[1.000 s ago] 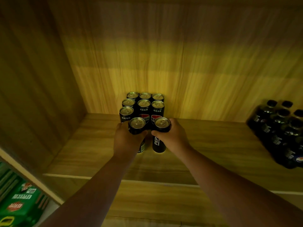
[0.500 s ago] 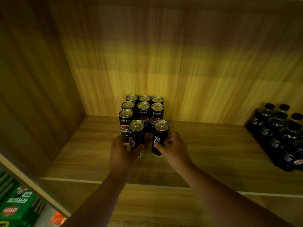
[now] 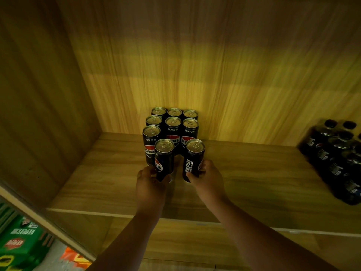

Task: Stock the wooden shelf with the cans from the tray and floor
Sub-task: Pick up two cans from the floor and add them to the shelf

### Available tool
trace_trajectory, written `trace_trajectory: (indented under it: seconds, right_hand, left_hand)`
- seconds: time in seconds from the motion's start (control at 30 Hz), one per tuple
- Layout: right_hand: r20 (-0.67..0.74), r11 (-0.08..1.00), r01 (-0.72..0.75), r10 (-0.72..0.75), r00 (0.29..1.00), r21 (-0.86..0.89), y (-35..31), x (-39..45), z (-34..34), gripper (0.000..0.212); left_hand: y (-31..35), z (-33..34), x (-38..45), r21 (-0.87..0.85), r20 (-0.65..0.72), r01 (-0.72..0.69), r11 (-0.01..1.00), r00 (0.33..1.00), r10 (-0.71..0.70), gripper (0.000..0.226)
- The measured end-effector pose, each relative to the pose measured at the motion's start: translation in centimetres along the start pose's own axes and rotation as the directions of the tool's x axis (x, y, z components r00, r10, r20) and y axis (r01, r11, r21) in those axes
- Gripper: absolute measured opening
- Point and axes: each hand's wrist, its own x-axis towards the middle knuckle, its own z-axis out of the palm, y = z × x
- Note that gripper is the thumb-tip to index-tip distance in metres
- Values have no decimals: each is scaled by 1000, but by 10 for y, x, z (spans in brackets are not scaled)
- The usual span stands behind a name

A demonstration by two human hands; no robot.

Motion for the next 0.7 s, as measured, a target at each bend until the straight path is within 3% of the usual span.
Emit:
trace_trajectory:
  seconds: [0.7]
  right_hand:
    - [-32, 998, 43, -44, 998, -41, 5, 48, 27, 38]
  left_hand:
    - [7, 34, 24, 16, -94, 81, 997, 992, -79, 39]
